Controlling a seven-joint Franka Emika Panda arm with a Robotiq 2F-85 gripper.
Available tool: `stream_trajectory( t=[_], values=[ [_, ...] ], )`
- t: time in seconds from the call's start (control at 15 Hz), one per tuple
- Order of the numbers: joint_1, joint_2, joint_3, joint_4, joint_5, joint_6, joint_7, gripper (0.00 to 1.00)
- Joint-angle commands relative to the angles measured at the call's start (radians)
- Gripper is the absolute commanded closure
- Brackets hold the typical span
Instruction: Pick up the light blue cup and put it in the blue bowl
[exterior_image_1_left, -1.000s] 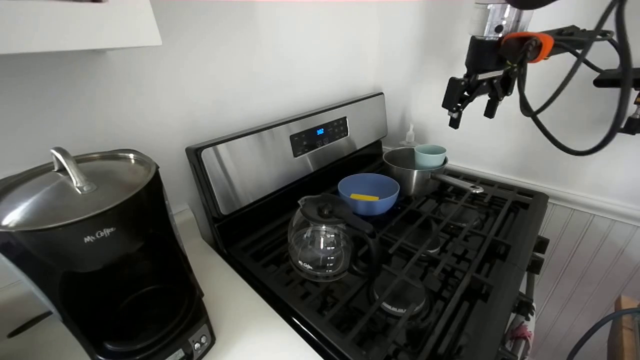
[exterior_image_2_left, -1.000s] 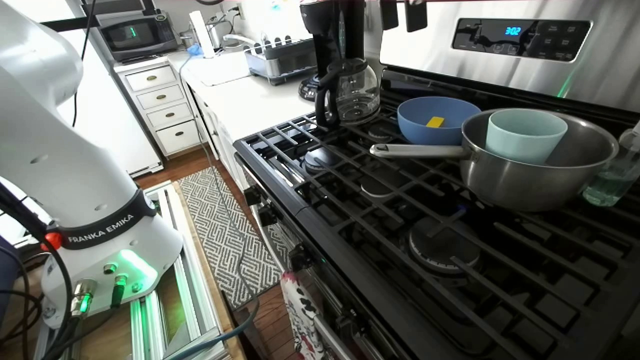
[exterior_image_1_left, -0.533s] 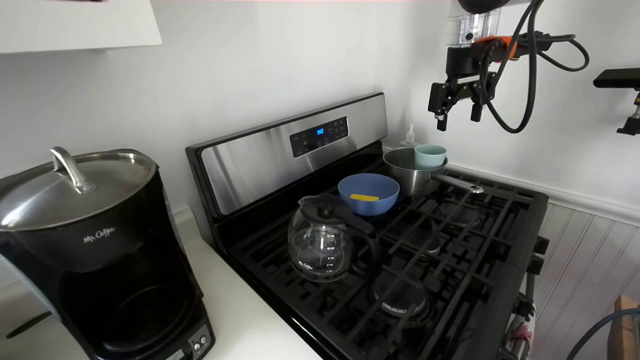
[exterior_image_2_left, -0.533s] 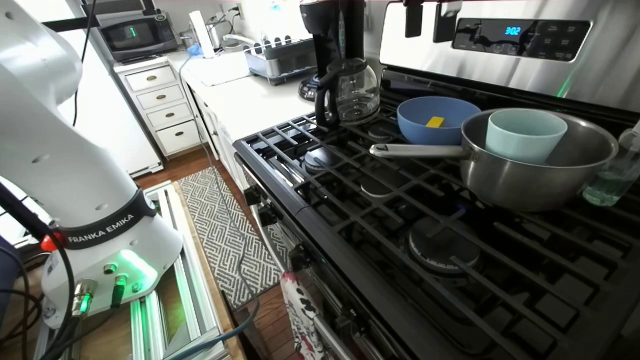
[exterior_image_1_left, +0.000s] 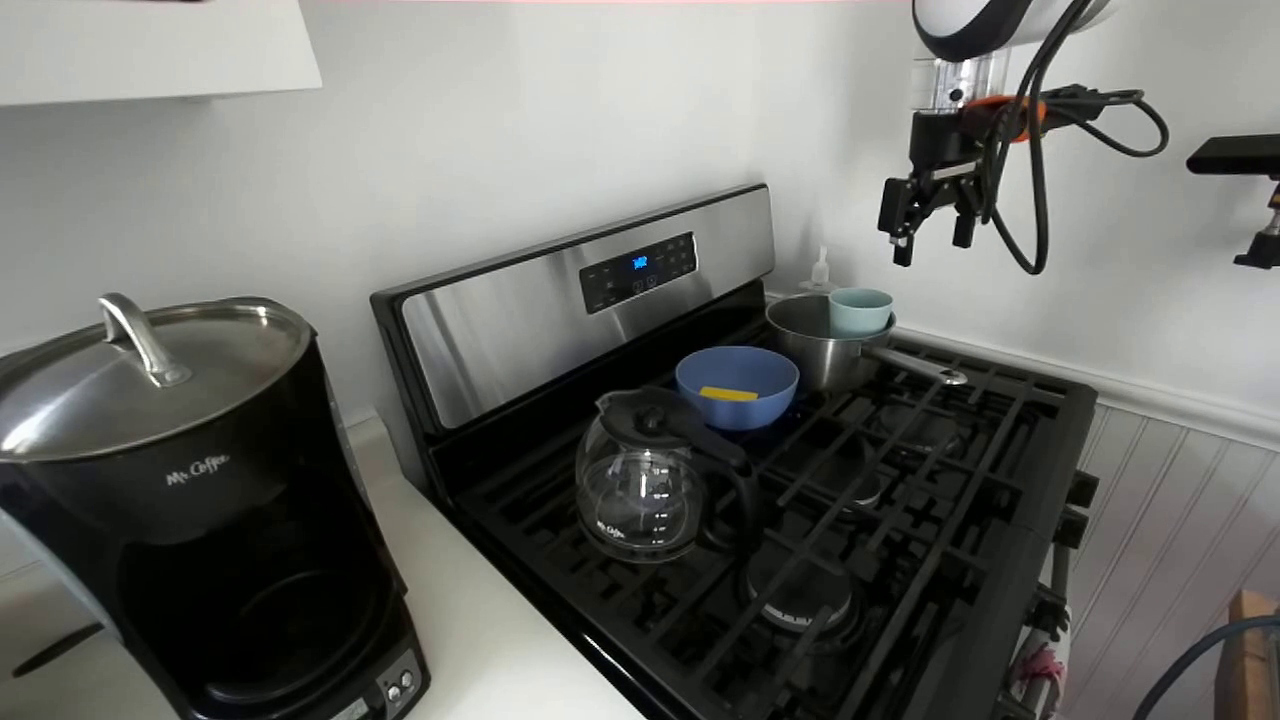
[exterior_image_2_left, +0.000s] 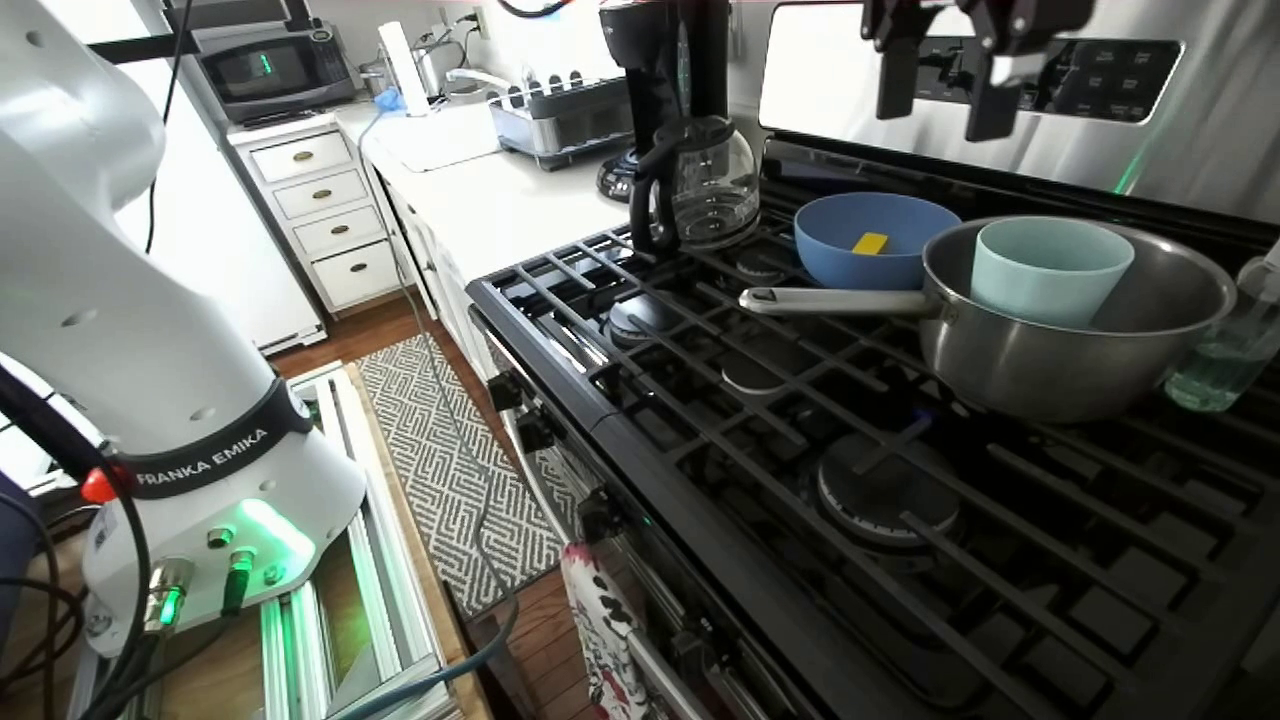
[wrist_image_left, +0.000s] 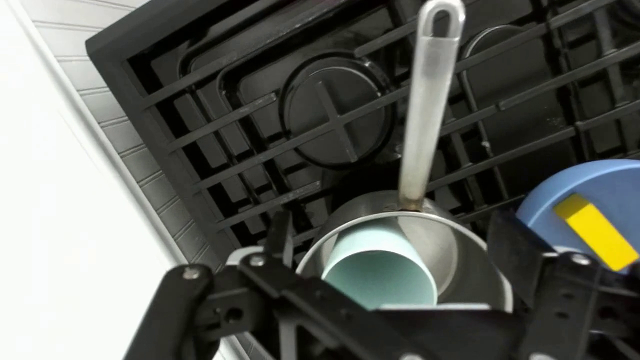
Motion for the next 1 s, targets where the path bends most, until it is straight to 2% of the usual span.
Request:
stream_trajectory(
  t=[0.0, 0.27, 0.33, 0.6, 0.67, 0.93],
  values=[
    [-0.007, 0.162, -0.026, 0.120, 0.042, 0.037, -0.144, 0.00],
    [-0.004, 0.230, 0.003, 0.146, 0.097, 0.044, -0.234, 0.00],
    [-0.003, 0.196, -0.009, 0.107, 0.058, 0.059, -0.184, 0.00],
    [0.000, 0.227, 0.004, 0.127, 0.070, 0.058, -0.203, 0.00],
    [-0.008, 0.228, 0.021, 0.122, 0.114, 0.090, -0.275, 0.00],
    [-0.010, 0.254, 0.068, 0.108, 0.174, 0.204, -0.481, 0.00]
  ],
)
